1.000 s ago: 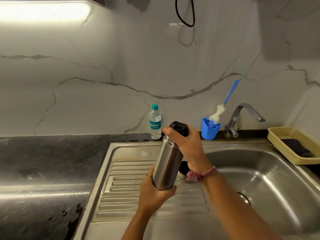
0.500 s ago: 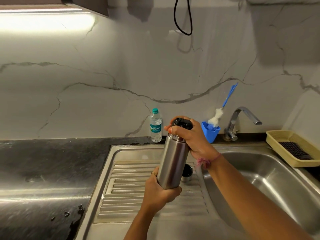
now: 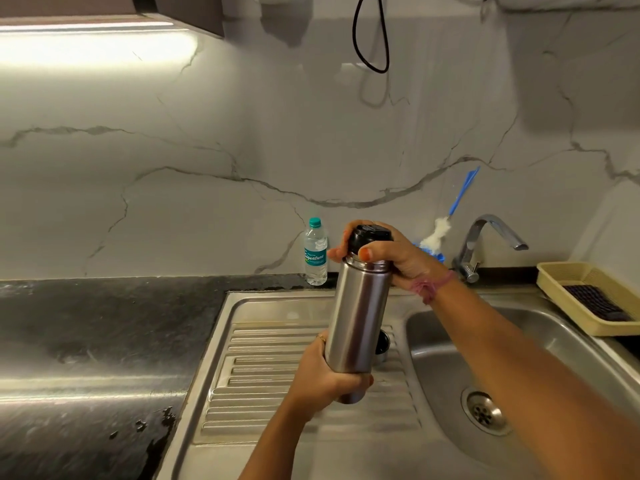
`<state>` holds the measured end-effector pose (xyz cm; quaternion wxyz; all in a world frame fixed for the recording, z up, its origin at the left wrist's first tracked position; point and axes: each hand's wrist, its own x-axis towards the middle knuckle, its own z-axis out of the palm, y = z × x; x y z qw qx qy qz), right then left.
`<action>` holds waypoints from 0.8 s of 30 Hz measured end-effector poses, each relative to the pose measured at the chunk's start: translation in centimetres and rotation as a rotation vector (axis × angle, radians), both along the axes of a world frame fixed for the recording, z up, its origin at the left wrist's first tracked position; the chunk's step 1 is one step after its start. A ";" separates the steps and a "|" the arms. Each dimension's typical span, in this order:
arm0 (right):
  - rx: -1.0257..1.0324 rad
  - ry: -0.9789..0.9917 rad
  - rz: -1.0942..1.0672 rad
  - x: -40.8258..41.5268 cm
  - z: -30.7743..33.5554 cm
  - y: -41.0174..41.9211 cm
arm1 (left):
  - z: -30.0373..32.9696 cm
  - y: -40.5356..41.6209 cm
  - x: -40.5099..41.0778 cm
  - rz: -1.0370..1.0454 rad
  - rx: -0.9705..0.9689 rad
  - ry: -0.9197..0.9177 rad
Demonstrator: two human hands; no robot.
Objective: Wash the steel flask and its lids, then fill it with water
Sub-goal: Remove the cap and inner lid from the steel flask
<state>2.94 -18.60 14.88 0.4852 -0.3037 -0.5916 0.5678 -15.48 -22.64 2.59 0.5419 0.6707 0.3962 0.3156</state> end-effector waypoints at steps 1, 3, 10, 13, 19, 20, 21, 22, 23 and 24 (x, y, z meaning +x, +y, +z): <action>-0.003 -0.093 -0.010 0.3 0.5 0.0 | 0.1 0.0 0.0 0.015 0.003 -0.005; 0.003 -0.346 -0.070 1.0 2.2 -0.3 | 0.1 0.3 -0.3 0.048 0.017 -0.022; 0.091 -1.408 -0.176 1.0 6.3 -0.9 | -0.3 0.6 -0.9 0.125 0.072 0.000; 0.096 -1.366 -0.140 1.6 6.3 -0.5 | -0.8 0.7 -1.1 0.117 0.066 0.019; 0.119 -1.219 0.085 4.2 6.2 0.2 | -0.9 0.8 -1.3 0.082 0.072 0.024; 0.121 -1.205 0.129 4.4 6.4 0.2 | -0.8 0.8 -1.3 0.075 0.076 0.024; 0.117 -1.191 0.164 4.5 6.6 0.1 | -0.8 0.8 -1.3 0.070 0.079 0.023; 0.109 -1.184 0.187 4.6 6.8 0.1 | -0.9 0.8 -1.3 0.069 0.079 0.023; 0.097 -1.188 0.193 4.8 6.9 0.2 | -0.9 0.8 -1.2 0.070 0.075 0.023; 0.072 -1.204 0.185 4.8 6.9 0.3 | -1.0 0.8 -1.1 0.073 0.070 0.023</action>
